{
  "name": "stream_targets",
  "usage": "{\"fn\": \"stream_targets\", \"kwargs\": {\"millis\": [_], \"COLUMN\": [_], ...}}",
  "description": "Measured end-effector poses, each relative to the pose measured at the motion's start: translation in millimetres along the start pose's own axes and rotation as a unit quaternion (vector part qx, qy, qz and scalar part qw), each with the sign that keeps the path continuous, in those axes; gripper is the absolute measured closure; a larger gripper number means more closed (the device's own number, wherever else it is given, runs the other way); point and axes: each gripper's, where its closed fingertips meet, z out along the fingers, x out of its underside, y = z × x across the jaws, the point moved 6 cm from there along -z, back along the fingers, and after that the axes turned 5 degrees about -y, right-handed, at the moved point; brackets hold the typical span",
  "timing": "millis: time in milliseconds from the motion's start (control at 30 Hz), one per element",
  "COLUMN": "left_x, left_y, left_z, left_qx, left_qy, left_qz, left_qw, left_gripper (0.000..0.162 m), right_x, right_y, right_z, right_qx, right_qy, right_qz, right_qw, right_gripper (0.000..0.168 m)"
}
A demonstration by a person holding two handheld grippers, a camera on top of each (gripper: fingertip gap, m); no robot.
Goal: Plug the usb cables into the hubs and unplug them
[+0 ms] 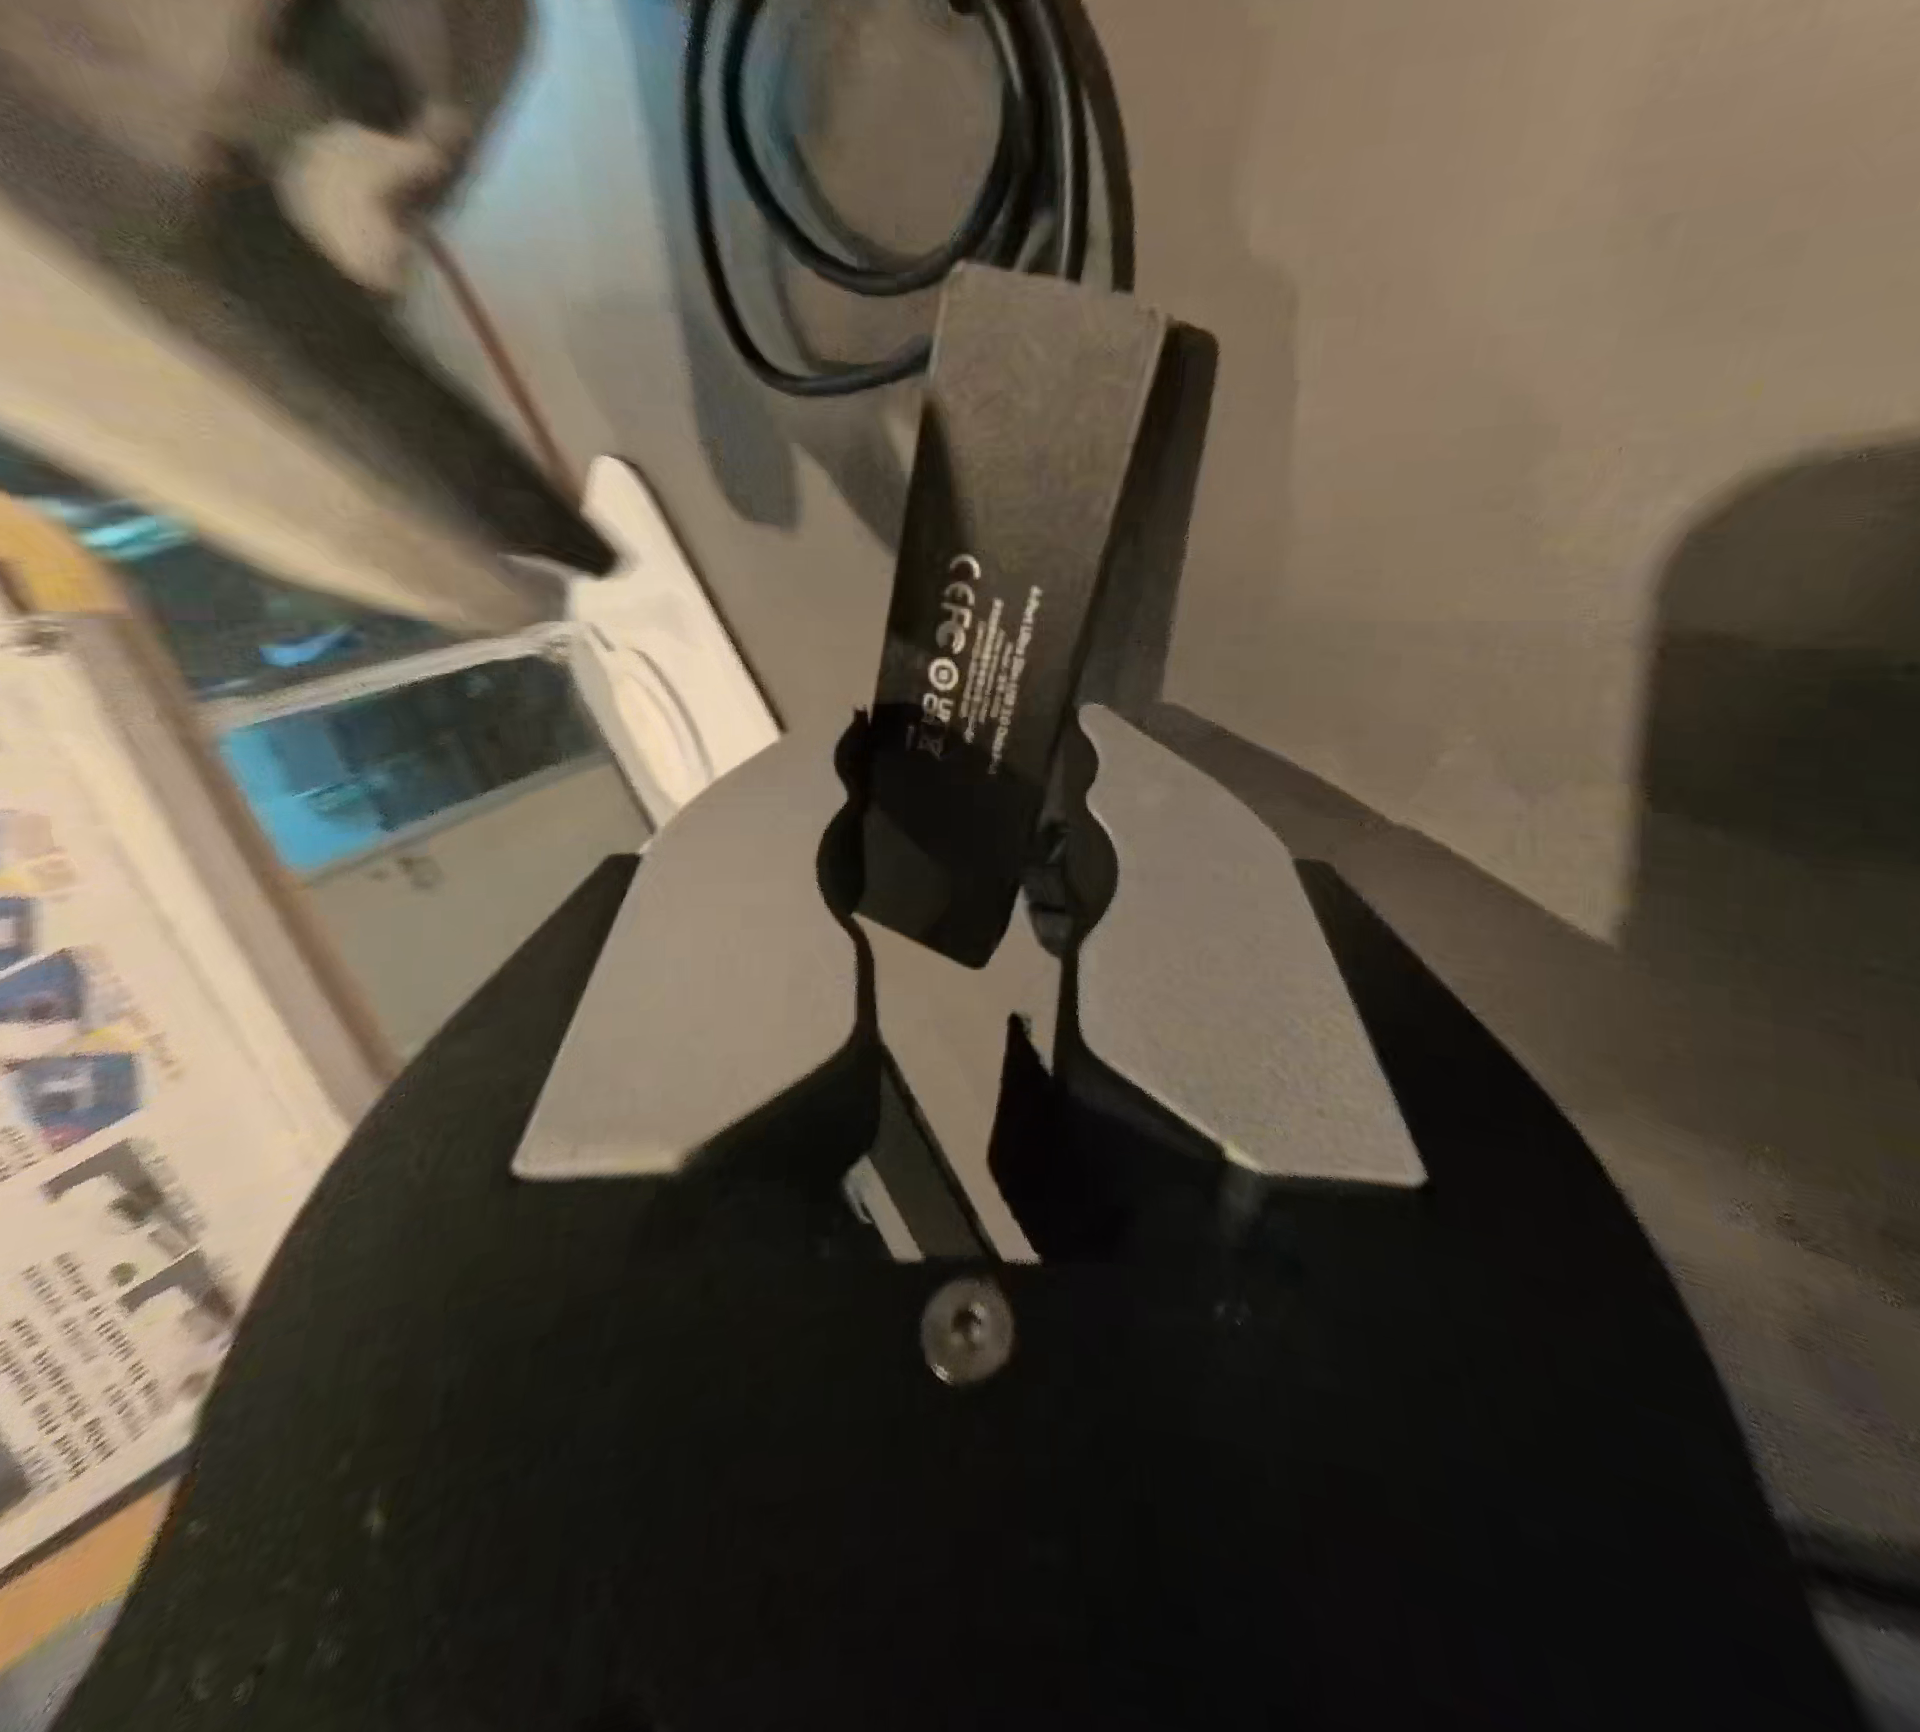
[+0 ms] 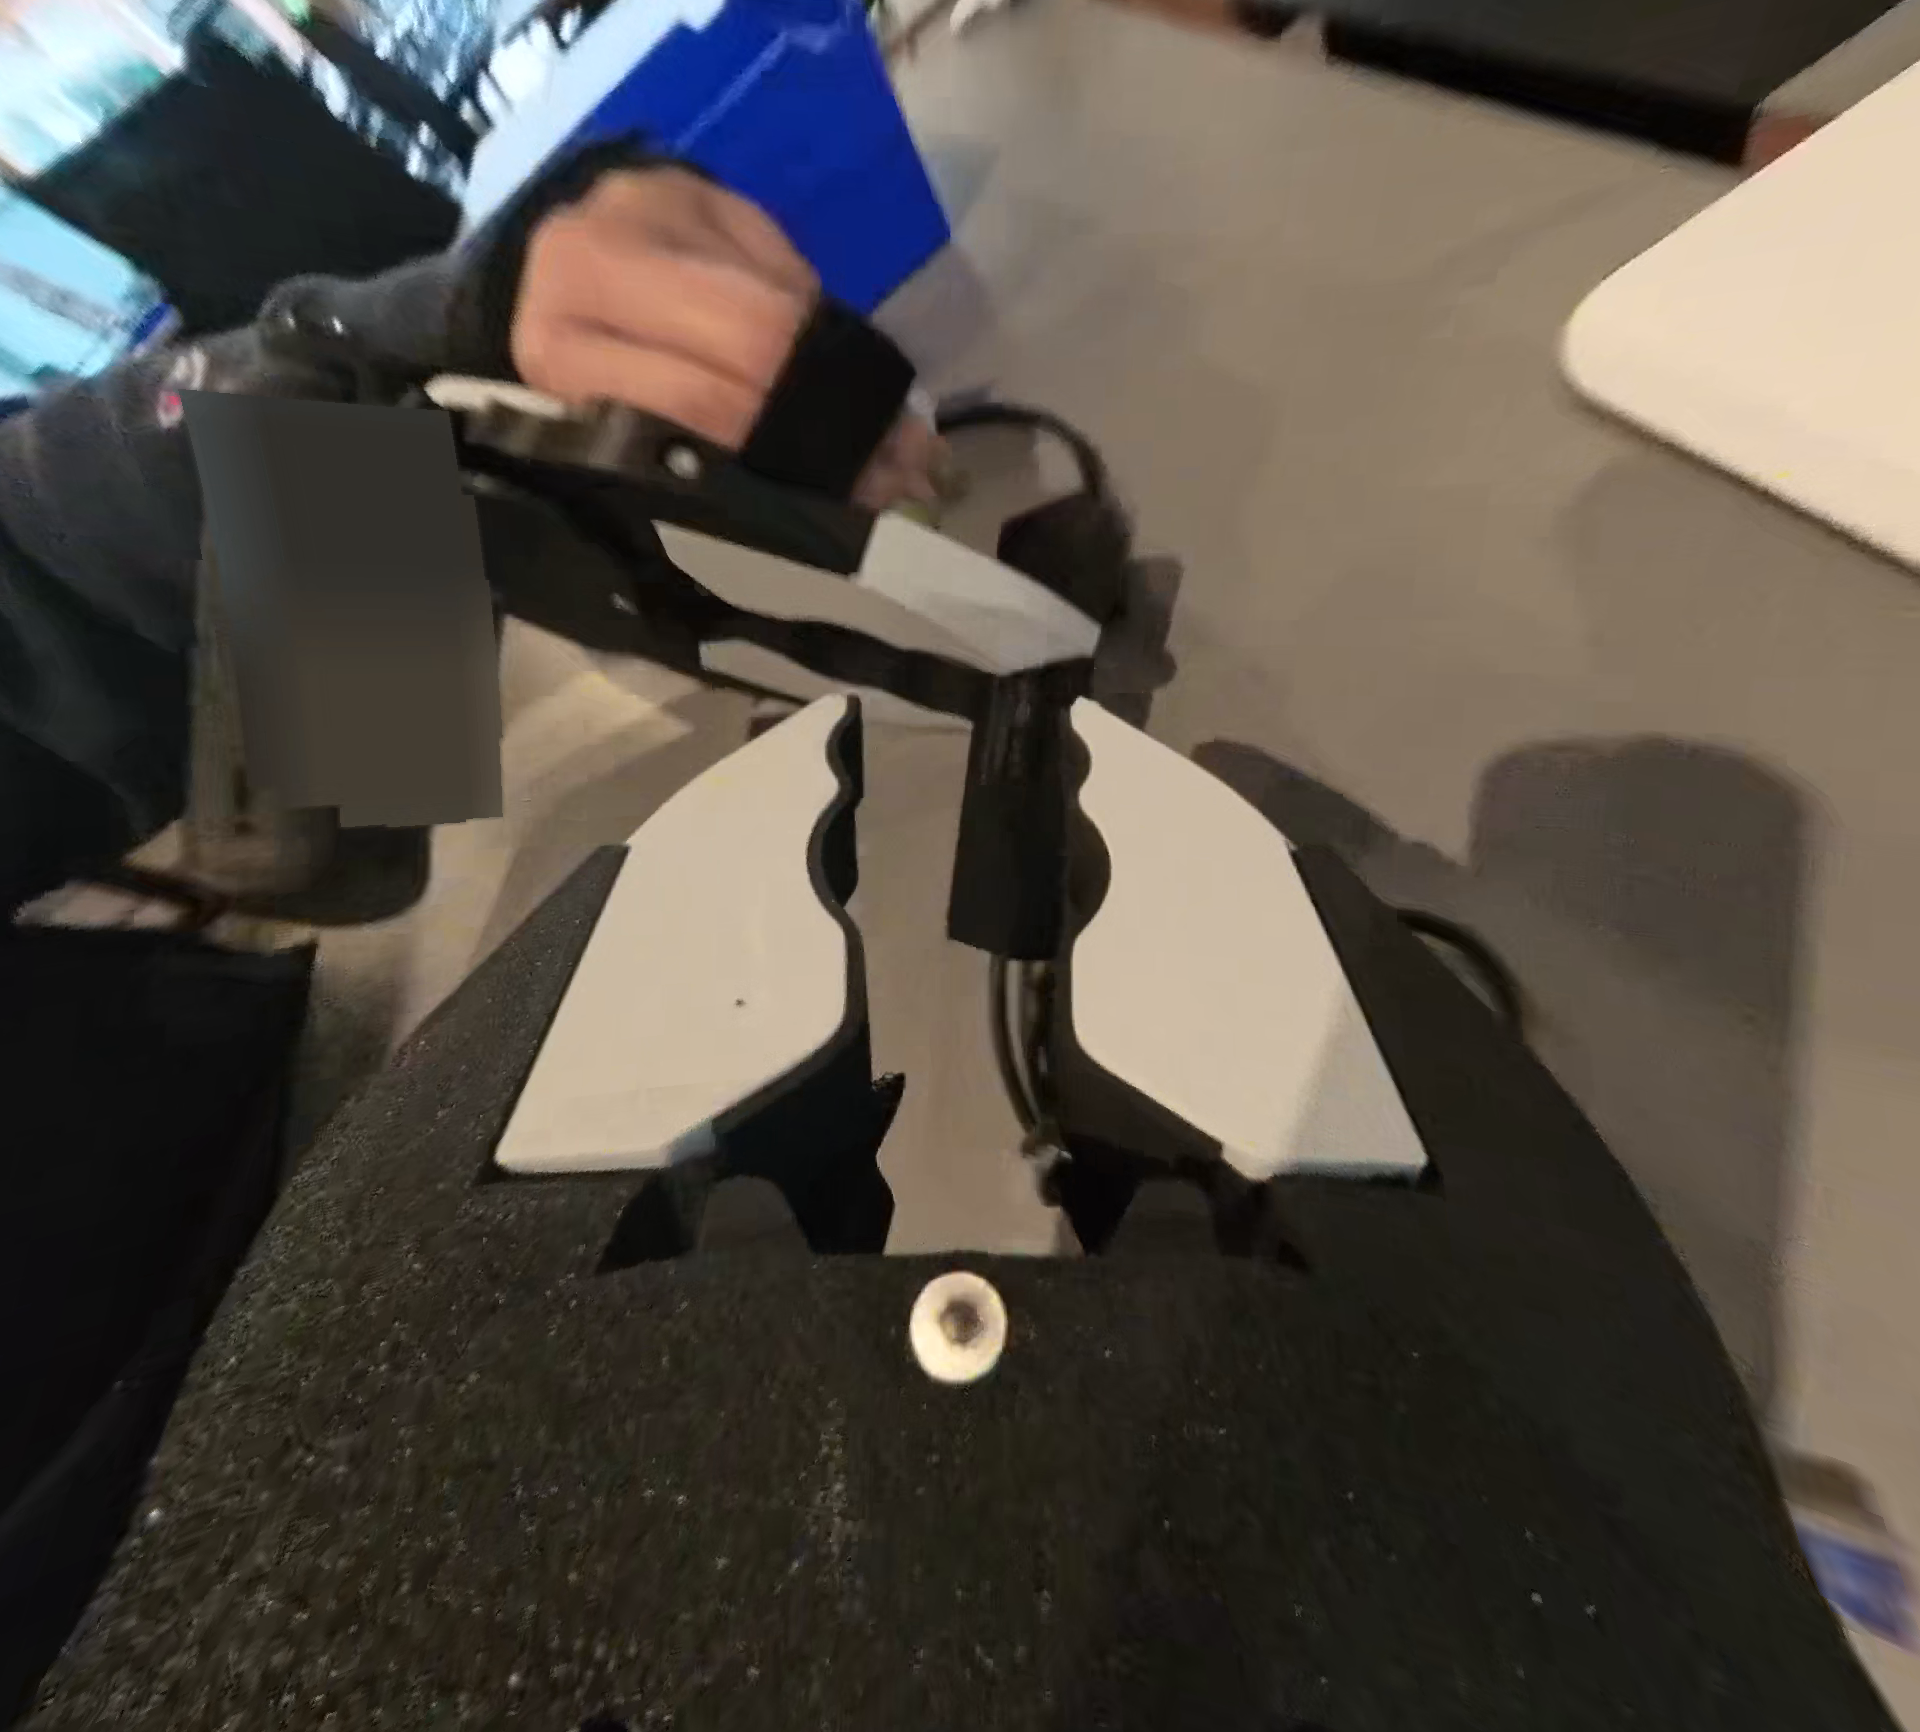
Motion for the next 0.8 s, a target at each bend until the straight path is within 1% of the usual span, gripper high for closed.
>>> {"fn": "stream_targets", "kwargs": {"millis": [33,100,167,200,300,333,400,533,600,667,733,800], "left_x": [-3.0,-9.0,-12.5,-14.2,-20.1,-22.9,-29.7,-43.6,-47.6,-47.1,-45.4,-38.4], "left_y": [3.0,8.2,8.2,8.4,9.7,10.2,10.3,12.3,14.7,16.4,19.4,24.9], "left_z": [-4.0,-13.3,-20.2,-23.4,-32.6,-35.6,-40.7,-49.2,-52.6,-53.5,-54.7,-56.2], "left_qx": [-0.026,-0.069,-0.095,-0.111,-0.143,-0.150,-0.156,-0.167,-0.171,-0.173,-0.176,-0.182], "left_qy": [-0.012,-0.028,-0.029,-0.031,-0.038,-0.042,-0.054,-0.077,-0.085,-0.083,-0.090,-0.076], "left_qz": [0.002,0.017,0.051,0.071,0.119,0.134,0.158,0.196,0.200,0.198,0.151,0.069], "left_qw": [1.000,0.997,0.994,0.991,0.982,0.979,0.974,0.963,0.961,0.961,0.968,0.978], "left_gripper": [0.128,0.128,0.128,0.129,0.128,0.128,0.129,0.129,0.129,0.129,0.127,0.120], "right_x": [4.7,9.9,7.8,6.4,6.6,7.8,11.1,16.5,20.1,18.3,15.4,12.4], "right_y": [2.1,4.3,6.0,6.8,4.1,5.3,10.6,24.9,29.6,31.9,31.4,27.3], "right_z": [4.5,10.5,9.2,7.7,2.2,1.1,1.9,5.5,7.5,7.3,6.8,5.1], "right_qx": [-0.010,-0.018,-0.023,-0.028,-0.009,-0.013,-0.047,-0.113,-0.126,-0.134,-0.140,-0.131], "right_qy": [0.022,0.053,0.044,0.041,0.046,0.053,0.069,0.101,0.117,0.109,0.097,0.080], "right_qz": [0.003,0.006,0.006,0.009,-0.007,-0.016,-0.020,-0.035,-0.050,-0.059,-0.051,-0.053], "right_qw": [1.000,0.998,0.999,0.999,0.999,0.998,0.996,0.988,0.984,0.983,0.984,0.987], "right_gripper": [0.130,0.124,0.129,0.130,0.128,0.126,0.123,0.139,0.147,0.153,0.155,0.157]}}
